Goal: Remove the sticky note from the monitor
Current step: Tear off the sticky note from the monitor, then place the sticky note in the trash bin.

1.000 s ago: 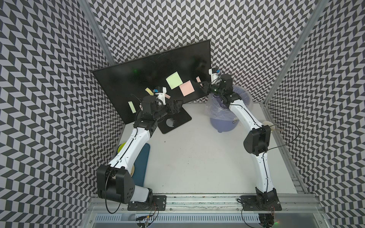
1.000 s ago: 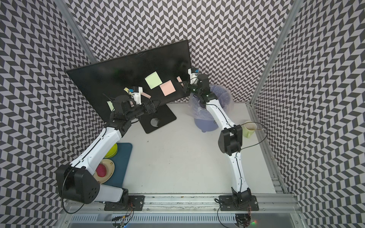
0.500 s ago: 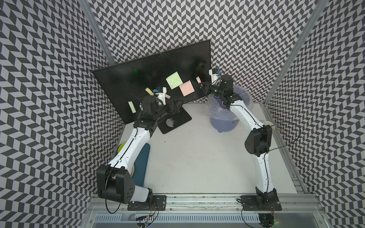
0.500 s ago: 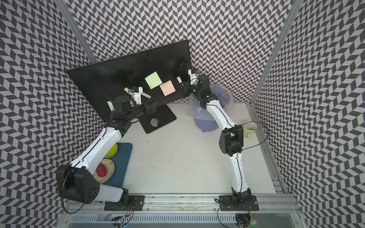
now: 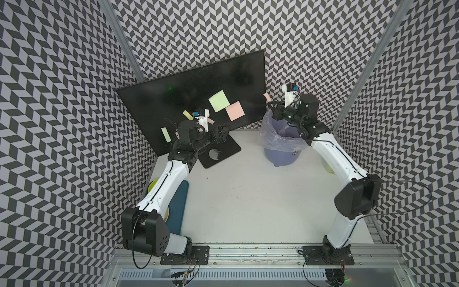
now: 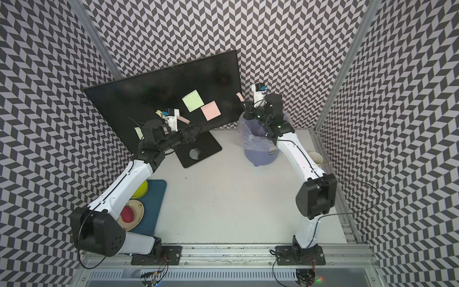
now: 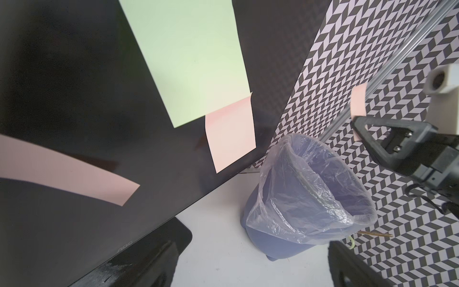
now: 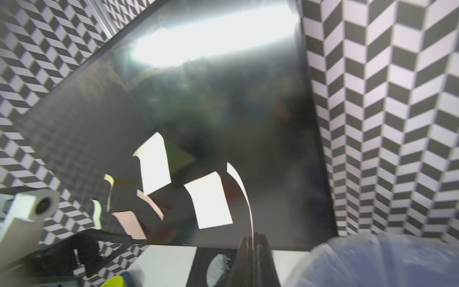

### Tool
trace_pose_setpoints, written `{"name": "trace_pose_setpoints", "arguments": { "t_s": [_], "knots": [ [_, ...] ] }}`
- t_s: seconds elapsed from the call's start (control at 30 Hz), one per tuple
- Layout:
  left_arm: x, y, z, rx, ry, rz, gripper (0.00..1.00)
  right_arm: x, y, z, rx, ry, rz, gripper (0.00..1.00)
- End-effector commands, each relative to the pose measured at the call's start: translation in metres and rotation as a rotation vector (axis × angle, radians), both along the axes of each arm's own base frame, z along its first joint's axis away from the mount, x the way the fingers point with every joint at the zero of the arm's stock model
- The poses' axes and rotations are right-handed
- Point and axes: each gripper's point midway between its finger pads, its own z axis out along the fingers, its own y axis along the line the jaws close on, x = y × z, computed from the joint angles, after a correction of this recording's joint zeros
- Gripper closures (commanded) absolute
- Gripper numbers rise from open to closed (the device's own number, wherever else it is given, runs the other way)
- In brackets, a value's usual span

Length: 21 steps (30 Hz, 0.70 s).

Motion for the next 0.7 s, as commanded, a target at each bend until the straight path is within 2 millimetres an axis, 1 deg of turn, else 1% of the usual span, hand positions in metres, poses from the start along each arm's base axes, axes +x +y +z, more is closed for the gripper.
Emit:
{"name": "trace_pose_setpoints", "arguments": {
  "t_s": [0.0,0.1,0.2,0.3,0.37,0.43,0.47,0.53,0.63,0.67],
  "knots": [
    [-0.006,-0.001,0.038,-0.044,-0.087,-0.007,0.0,0.0,-0.054,-0.005,-0.134,-0.036,-0.222,1.0],
    [-0.006,-0.005,0.037,-0.061,-0.084,-0.019,0.0,0.0,-0.083,-0.021,-0.201,-0.007,-0.33,1.0],
    [-0.007,-0.01,0.037,-0.074,-0.083,-0.03,0.0,0.003,-0.094,-0.032,-0.234,0.011,-0.37,1.0],
    [-0.01,-0.013,0.039,-0.075,-0.088,-0.037,0.0,0.013,-0.108,-0.04,-0.273,0.033,-0.442,0.95],
    [-0.012,-0.013,0.04,-0.075,-0.091,-0.037,0.0,0.018,-0.113,-0.046,-0.281,0.048,-0.45,0.85],
    [-0.013,-0.013,0.039,-0.072,-0.09,-0.038,0.0,0.023,-0.11,-0.049,-0.285,0.056,-0.437,0.79],
    [-0.013,-0.013,0.04,-0.071,-0.092,-0.04,0.0,0.024,-0.109,-0.049,-0.284,0.056,-0.433,0.74],
    [-0.014,-0.014,0.04,-0.07,-0.092,-0.044,0.0,0.028,-0.108,-0.049,-0.288,0.058,-0.431,0.67],
    [-0.014,-0.014,0.039,-0.066,-0.088,-0.045,0.0,0.031,-0.106,-0.044,-0.285,0.053,-0.426,0.56],
    [-0.014,-0.014,0.038,-0.066,-0.087,-0.045,0.0,0.031,-0.104,-0.042,-0.283,0.049,-0.418,0.5]
  ]
}}
